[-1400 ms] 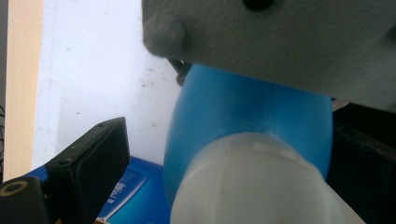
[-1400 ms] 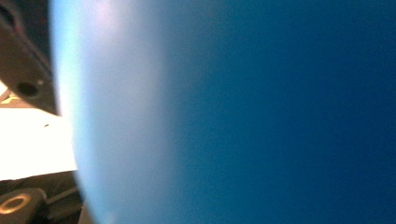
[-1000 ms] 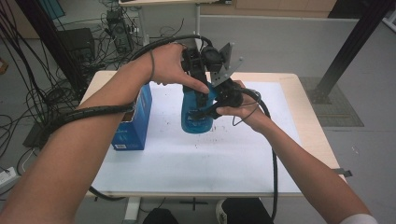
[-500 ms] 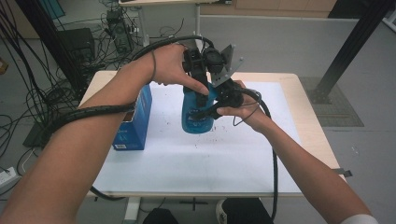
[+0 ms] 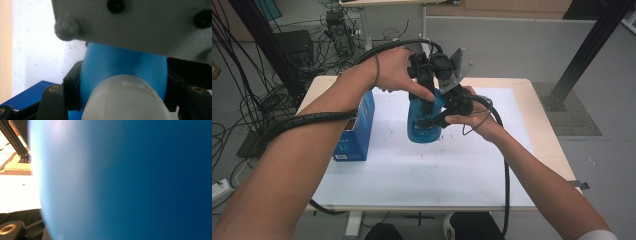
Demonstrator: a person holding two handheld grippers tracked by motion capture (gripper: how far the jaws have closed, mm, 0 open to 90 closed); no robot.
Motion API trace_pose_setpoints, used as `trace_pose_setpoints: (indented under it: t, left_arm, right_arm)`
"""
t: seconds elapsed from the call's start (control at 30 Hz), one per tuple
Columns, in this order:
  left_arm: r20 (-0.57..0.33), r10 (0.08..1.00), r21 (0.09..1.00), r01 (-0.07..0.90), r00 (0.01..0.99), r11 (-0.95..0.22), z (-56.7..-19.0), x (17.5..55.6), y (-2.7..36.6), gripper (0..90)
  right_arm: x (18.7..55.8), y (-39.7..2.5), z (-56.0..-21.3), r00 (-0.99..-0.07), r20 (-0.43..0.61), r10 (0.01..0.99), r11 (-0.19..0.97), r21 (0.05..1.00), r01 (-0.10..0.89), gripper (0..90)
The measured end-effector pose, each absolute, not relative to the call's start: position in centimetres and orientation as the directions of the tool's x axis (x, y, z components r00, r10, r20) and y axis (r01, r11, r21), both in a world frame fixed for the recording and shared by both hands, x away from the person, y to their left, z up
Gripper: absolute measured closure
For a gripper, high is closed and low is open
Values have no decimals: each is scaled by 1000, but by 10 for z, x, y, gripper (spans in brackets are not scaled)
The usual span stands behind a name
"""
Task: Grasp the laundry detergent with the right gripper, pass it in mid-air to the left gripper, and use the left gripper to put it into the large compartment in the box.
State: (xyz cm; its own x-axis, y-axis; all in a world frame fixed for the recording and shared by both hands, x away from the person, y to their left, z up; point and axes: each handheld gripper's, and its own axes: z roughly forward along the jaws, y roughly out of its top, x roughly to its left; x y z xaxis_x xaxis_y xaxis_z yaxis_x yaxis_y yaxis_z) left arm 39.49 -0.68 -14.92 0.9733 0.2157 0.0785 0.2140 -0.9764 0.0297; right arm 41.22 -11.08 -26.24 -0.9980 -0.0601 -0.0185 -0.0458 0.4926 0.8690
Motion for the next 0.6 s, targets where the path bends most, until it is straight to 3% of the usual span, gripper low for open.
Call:
trace_pose_setpoints:
  t: [0.6]
  left_arm:
    - [83,203,15,202,976,-979,-152,394,-4,370]
  right_arm:
    - [412,-107,-264,-997,-36,-63,503,862,-63,433]
